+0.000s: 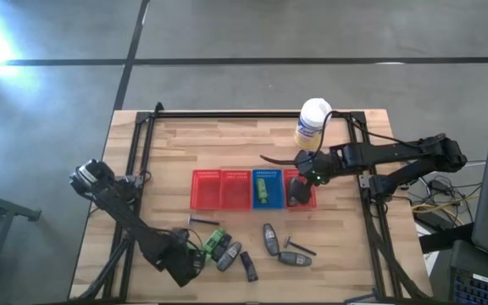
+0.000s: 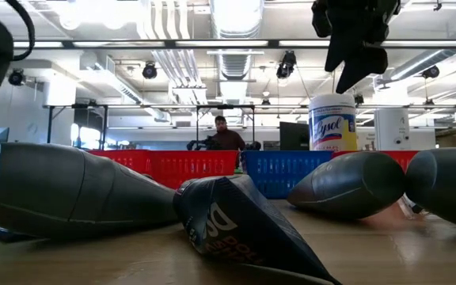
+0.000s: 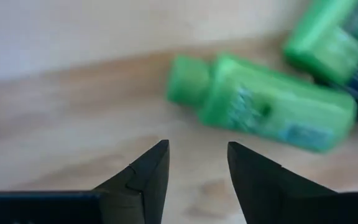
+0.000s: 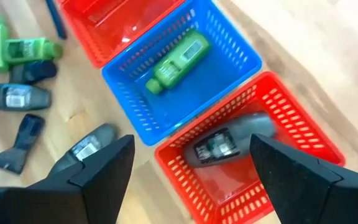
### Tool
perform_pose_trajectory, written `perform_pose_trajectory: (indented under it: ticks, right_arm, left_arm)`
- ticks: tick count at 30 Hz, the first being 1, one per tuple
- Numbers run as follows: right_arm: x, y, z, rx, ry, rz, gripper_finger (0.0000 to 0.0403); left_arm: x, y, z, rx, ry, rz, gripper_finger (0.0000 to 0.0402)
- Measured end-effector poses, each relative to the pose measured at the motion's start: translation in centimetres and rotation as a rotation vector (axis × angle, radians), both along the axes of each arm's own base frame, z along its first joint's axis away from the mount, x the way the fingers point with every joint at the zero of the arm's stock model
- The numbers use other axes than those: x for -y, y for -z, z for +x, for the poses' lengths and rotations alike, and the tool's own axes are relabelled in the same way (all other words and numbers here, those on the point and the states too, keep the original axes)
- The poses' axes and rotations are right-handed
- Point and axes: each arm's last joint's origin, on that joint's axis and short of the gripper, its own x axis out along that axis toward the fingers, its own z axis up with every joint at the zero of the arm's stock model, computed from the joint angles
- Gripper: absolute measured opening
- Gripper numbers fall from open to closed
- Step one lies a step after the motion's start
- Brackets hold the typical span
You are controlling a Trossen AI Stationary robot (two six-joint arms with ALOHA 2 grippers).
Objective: Pick & Place Travel size toiletries
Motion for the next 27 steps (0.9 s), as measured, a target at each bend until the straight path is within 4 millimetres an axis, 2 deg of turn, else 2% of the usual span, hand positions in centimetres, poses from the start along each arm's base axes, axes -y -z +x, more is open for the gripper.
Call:
perform_pose_trajectory:
  ticks: [6,16,22,27]
  right_arm:
    - [0.1,-0.1,0.2,0.031,0.034,-0.011,0.0330]
    - [0.1,-0.4,0.6,0.082,0.060,0.003,0.0359]
    - [0.1,-0.4,0.6,0.083,0.064,-0.001,0.0357]
    - [0.1,-0.4,0.6,0.083,0.072,-0.016,0.0346]
  left_arm:
    - [-1.0,0.5,-0.6,-0.041,0.034,0.099,0.0168]
    - [-3.0,1.7,-0.4,-0.071,0.043,0.134,0.0168]
    - [-4.0,0.6,0.1,-0.025,0.112,0.142,0.0168]
    - [-4.0,-1.1,-0.6,0.005,0.098,0.084,0.0168]
